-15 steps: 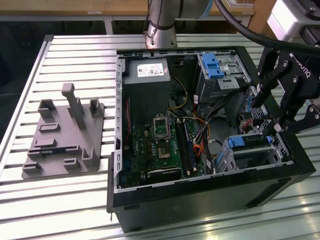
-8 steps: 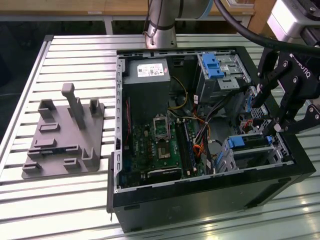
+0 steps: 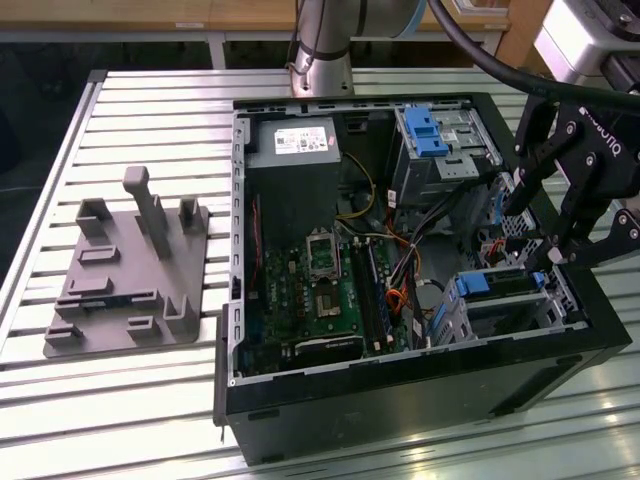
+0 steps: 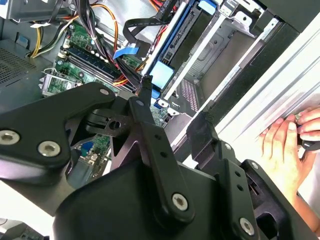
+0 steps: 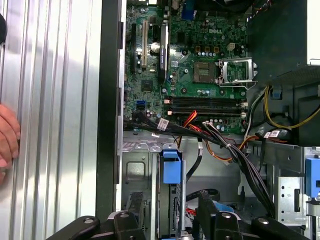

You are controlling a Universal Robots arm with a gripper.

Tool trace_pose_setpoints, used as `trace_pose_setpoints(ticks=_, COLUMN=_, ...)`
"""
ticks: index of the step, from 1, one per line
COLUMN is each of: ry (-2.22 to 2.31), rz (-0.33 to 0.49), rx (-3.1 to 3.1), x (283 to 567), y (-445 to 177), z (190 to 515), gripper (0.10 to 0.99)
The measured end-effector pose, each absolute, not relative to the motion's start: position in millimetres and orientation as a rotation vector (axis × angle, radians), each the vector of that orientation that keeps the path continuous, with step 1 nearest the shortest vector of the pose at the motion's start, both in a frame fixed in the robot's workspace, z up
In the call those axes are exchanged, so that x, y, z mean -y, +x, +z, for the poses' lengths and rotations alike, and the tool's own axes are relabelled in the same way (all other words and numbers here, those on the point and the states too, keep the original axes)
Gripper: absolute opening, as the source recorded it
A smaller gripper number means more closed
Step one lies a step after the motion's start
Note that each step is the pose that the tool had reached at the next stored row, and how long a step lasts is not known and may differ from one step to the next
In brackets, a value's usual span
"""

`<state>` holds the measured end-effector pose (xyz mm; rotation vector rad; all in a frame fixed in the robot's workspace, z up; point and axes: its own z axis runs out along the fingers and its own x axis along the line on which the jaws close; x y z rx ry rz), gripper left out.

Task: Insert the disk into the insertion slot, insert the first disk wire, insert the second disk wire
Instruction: 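Insert the first disk wire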

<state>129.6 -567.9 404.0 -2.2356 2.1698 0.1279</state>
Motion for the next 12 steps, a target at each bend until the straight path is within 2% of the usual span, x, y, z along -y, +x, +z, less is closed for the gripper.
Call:
trace_pose_setpoints(ticks=4, ry=-2.237, rz=0.124, rx=-2.172, x=567.7, y=129.6, z=403.8, gripper=0.557)
trace_pose_setpoints(ticks=12, ry=-2.222, rz=0.059, rx=-2.179, x=564.3, y=127.9, z=402.9, gripper=0.557)
